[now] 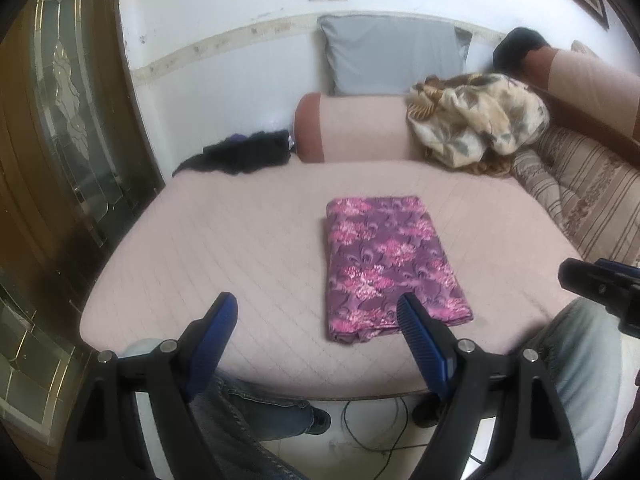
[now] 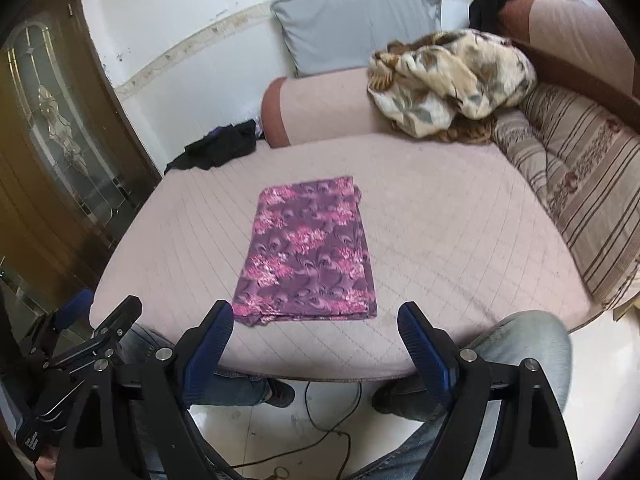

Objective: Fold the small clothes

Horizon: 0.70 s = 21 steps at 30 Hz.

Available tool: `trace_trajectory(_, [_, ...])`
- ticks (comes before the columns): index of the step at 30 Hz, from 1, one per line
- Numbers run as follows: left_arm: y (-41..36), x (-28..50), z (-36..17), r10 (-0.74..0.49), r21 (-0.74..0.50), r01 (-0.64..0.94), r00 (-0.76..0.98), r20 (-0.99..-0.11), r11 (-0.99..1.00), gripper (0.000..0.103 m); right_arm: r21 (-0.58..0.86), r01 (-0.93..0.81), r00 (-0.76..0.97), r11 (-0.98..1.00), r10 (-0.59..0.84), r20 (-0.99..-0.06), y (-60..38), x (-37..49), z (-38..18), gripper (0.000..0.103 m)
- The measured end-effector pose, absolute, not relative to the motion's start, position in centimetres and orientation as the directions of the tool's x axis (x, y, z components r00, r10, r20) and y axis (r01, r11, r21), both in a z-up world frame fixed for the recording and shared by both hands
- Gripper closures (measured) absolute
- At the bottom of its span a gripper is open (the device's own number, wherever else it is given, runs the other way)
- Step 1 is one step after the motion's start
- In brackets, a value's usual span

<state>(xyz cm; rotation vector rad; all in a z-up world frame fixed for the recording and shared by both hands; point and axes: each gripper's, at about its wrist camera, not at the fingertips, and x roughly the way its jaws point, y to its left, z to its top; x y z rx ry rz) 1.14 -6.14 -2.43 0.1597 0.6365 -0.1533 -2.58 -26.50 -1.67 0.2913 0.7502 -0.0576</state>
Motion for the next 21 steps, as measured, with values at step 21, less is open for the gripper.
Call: trace_trajectory(21, [-5.2,-0.6,0.6,-0.099,0.074,0.182,0.783,-0.615,0.981,0.009,0.169,0.173,0.781,0.970,-0.030,-0.624,-25.1,-4.3,2.4,0.013])
